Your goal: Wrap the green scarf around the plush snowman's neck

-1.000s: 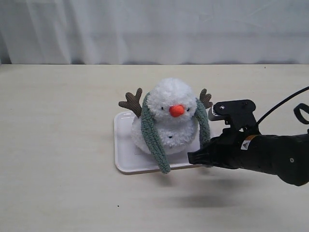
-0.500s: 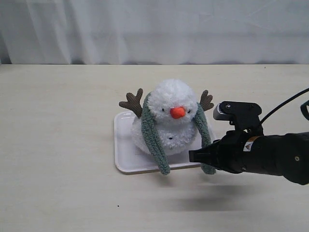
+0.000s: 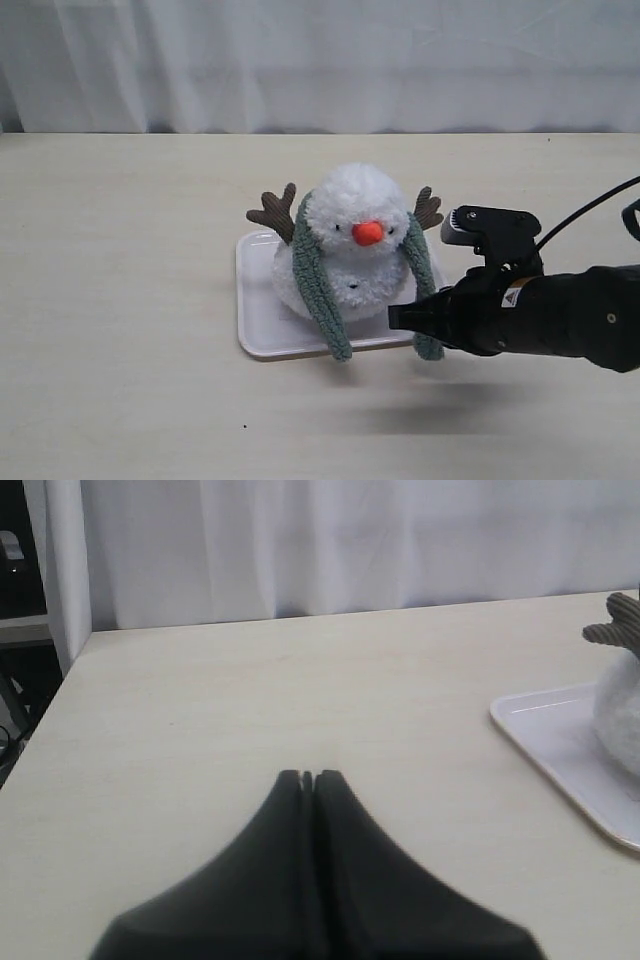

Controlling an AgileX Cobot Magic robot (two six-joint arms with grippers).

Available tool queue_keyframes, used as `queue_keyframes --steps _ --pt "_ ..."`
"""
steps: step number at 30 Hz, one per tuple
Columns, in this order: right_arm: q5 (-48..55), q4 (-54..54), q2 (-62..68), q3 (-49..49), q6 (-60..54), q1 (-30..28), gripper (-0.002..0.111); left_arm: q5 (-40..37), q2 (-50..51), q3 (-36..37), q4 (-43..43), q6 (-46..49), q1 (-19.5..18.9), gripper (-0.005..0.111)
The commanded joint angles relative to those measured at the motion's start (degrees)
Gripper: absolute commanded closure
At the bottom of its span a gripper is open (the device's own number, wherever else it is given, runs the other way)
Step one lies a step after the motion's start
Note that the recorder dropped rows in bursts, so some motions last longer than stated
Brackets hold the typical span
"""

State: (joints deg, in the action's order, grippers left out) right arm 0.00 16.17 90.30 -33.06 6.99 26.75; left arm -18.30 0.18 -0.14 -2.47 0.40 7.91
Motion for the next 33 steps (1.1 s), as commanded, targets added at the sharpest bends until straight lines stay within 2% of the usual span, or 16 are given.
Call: queue_keyframes --steps 1,11,15,23,33 --pt "2.85 0.10 -0.43 -1.75 0.27 0.09 0.104 0.56 -0.18 0.14 0.21 -0.09 -0.15 0.107" --pt "10.26 1.89 -0.43 -5.59 -0.98 0.09 0.104 0.56 -0.18 0.14 0.21 -0.09 -0.15 0.107" --pt "11.35 12.93 -0.43 -5.59 -12.06 0.09 0.104 0.56 -0.18 0.14 0.21 -0.09 -0.15 0.107" --pt "13.52 27.97 -0.43 -5.59 -32.65 0.09 0.104 0.56 -0.18 0.14 0.21 -0.09 -0.15 0.107" --pt "13.75 55.88 0.06 -5.59 -61.14 0.09 0.104 0.56 -0.18 0.14 0.21 -0.09 -0.15 0.107"
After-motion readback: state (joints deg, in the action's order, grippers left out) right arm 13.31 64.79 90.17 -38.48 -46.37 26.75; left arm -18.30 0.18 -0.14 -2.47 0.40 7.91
